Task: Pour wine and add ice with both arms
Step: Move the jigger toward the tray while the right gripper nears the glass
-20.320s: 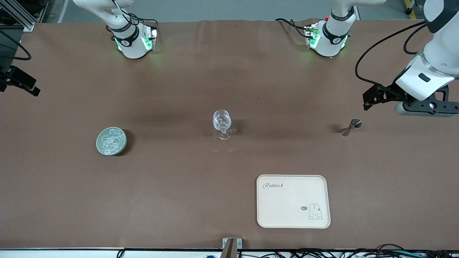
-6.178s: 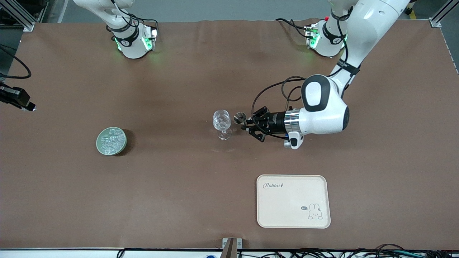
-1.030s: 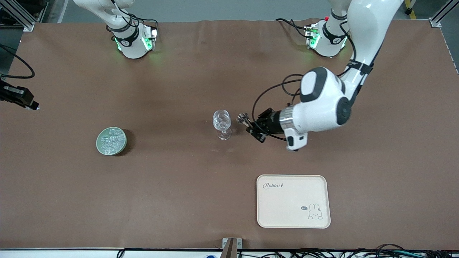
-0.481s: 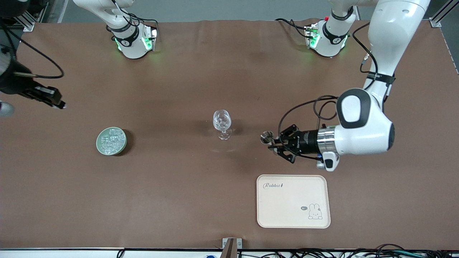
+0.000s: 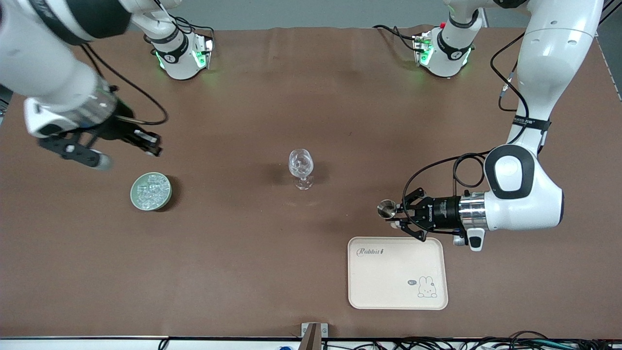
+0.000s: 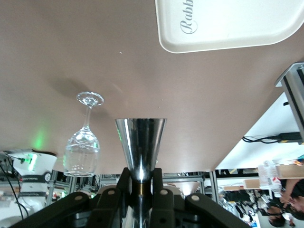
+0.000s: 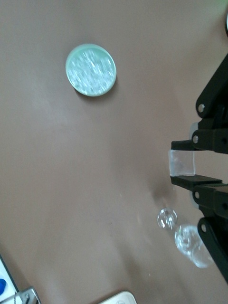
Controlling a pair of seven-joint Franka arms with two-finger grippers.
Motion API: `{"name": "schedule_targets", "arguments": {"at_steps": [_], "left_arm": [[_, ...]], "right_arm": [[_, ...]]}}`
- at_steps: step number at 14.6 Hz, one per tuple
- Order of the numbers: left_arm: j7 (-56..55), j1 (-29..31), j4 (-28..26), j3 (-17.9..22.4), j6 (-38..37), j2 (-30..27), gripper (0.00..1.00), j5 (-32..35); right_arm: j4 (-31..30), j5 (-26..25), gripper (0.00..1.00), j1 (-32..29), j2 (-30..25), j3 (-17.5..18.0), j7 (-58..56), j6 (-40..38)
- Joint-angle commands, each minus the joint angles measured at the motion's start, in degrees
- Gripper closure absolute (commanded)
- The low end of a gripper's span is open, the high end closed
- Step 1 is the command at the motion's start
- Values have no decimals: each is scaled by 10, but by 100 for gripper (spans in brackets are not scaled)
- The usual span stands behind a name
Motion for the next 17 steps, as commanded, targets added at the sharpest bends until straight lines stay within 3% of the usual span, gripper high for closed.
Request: {"name": "schedule_targets", "arguments": {"at_steps": [1,5,8,12,17], "left_arm": [[7,6,46,0,-5,38,99,-21],[116,51,41,2,6,70,97,-124],[131,54,62,0,6,119,96,-140],[153,53,132,0,10,186,96,-155],[178,51,132,4,42,216,96,-207]], "right_arm": [[2,4,100,-4,31,50,78,37],[4,-5,100,24,77,86,164,89],[12,-5,100,58,110,86,198,130],[11,-29,99,99,144,91,257,169],[5,-74,99,107,175,128,303,181]]}}
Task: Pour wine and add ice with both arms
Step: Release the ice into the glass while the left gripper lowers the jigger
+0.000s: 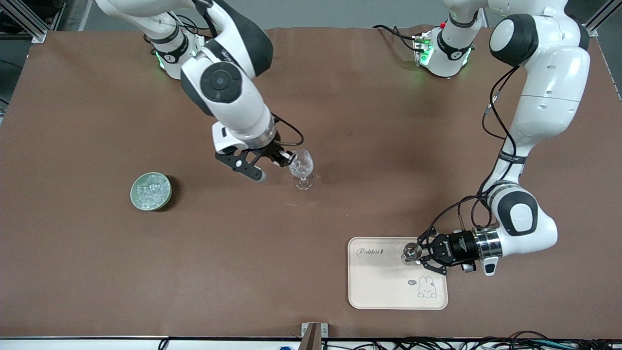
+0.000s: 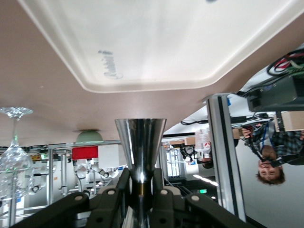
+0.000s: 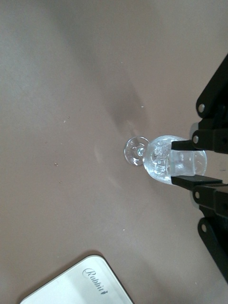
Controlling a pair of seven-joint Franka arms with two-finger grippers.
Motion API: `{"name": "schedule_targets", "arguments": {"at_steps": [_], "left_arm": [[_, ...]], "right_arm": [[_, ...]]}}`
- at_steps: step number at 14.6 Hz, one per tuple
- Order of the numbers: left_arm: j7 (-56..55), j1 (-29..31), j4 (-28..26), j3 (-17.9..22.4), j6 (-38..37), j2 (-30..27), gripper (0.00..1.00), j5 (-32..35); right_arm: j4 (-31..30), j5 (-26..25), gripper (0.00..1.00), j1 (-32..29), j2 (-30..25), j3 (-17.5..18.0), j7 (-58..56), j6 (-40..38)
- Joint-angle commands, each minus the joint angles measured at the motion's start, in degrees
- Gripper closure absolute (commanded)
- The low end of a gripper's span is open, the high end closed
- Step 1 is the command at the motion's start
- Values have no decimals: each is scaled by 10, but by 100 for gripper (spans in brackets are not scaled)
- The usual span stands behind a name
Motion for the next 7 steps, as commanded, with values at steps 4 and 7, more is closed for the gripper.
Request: {"name": "schedule_targets", "arguments": {"at_steps": [4,7], "left_arm": [[95,-5,17,6,24,43,97,-90],[121,-5,16,1,19,55,99,-94]], "right_arm": [[5,-15,99,-1,22,26,30,10],[-6,-16,99,8,30,27,41,10]]}}
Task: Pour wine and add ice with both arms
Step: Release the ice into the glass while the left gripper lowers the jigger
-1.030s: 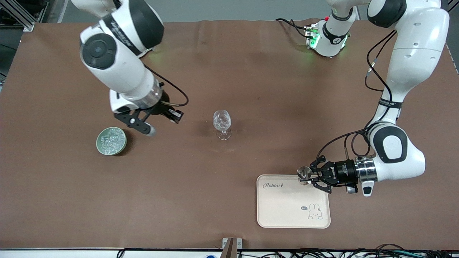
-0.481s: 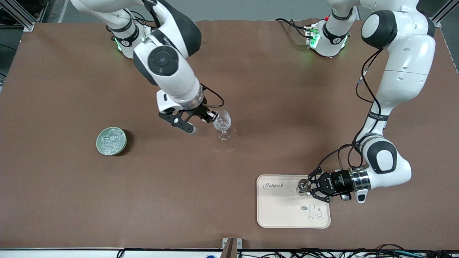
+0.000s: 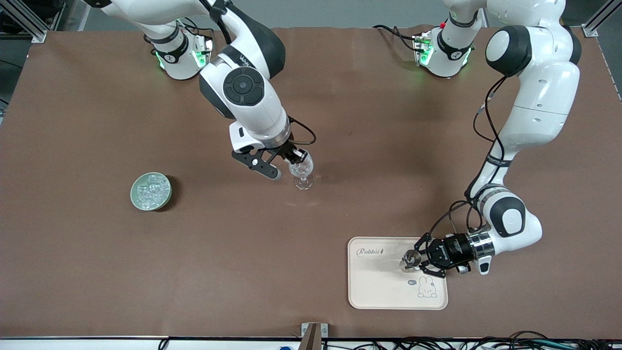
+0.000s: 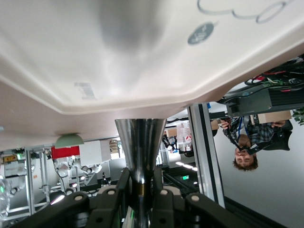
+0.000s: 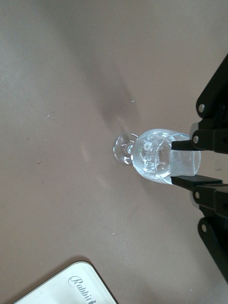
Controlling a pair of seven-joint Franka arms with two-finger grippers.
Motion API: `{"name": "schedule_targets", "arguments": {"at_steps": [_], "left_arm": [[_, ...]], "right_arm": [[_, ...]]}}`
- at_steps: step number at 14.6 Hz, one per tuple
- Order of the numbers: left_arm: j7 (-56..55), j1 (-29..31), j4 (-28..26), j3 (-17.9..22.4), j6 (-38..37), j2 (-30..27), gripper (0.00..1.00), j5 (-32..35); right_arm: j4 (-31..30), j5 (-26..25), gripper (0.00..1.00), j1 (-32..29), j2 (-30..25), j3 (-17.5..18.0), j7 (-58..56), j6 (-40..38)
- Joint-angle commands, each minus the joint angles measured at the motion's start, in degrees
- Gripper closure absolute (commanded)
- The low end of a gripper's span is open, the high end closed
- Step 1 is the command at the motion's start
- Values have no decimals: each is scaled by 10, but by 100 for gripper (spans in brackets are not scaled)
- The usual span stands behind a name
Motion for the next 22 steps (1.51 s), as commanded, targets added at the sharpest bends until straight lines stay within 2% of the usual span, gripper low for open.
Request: {"name": "schedule_targets", "arguments": {"at_steps": [1,6,9,14,19,21,22], "left_arm": [[10,-8,13,-1,-4,11,99,-16],[22,-24,19,-1,3,32,99,-28],[26,-33,45,-2,7,58,99,-43],[-20,-42,46,2,31,58,98,-56],[-13,-41,47,2,40,58,87,-58],[-12,-40,47,3,40,58,85,-58],[-11,-40,47,3,40,58,63,-58]], "right_arm": [[-11,-10,99,5,7,7,22,6],[-12,-10,99,16,16,7,32,18],[-13,-10,98,18,17,7,33,18],[-13,-10,98,26,25,7,33,19],[-12,-10,97,26,27,7,33,19],[-12,-10,89,25,31,7,33,20],[-12,-10,83,24,32,7,32,19]]}}
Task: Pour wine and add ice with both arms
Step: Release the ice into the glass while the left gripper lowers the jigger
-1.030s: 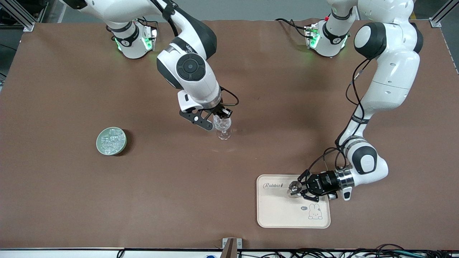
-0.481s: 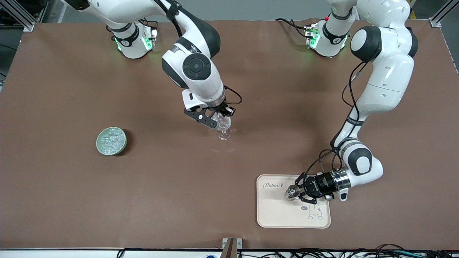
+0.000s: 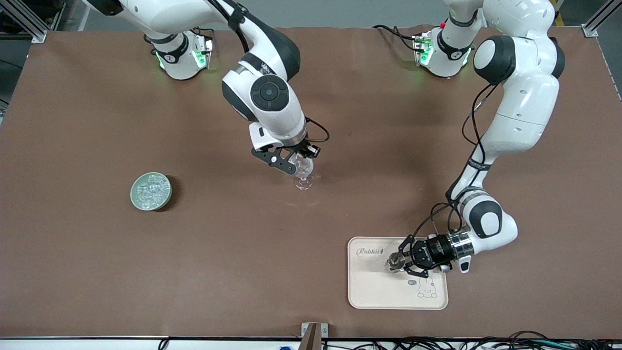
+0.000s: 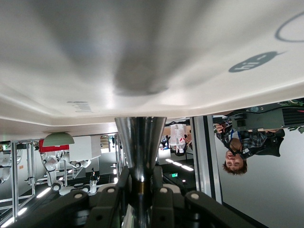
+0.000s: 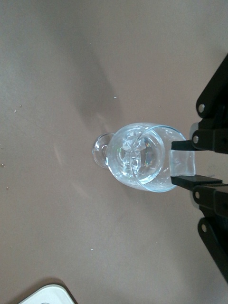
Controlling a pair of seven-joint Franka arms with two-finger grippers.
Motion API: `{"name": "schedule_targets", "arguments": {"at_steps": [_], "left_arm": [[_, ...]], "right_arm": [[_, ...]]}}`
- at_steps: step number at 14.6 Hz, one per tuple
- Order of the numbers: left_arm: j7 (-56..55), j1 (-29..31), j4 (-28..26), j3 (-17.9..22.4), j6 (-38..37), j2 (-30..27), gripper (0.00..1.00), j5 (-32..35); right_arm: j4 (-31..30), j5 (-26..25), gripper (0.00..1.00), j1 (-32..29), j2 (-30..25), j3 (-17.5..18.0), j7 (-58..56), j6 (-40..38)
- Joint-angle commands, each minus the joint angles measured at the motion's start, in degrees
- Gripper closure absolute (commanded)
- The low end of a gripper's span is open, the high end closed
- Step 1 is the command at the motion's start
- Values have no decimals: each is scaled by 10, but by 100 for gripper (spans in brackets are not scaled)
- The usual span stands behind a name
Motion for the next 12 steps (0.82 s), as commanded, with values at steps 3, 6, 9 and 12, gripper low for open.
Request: {"name": "schedule_targets", "arguments": {"at_steps": [3,6,9,12], "left_arm": [[12,-6,17,4,7,19,55,-15],[71,-2,14,4,6,19,0,-16],[74,-2,12,6,6,15,0,-15],[72,3,6,13,2,4,0,0]], "right_arm": [[1,-6,60,-7,4,5,13,6],[3,-5,34,-9,4,5,11,5],[5,-5,32,-11,4,5,10,5],[11,-5,24,-17,-4,6,8,-3]]}}
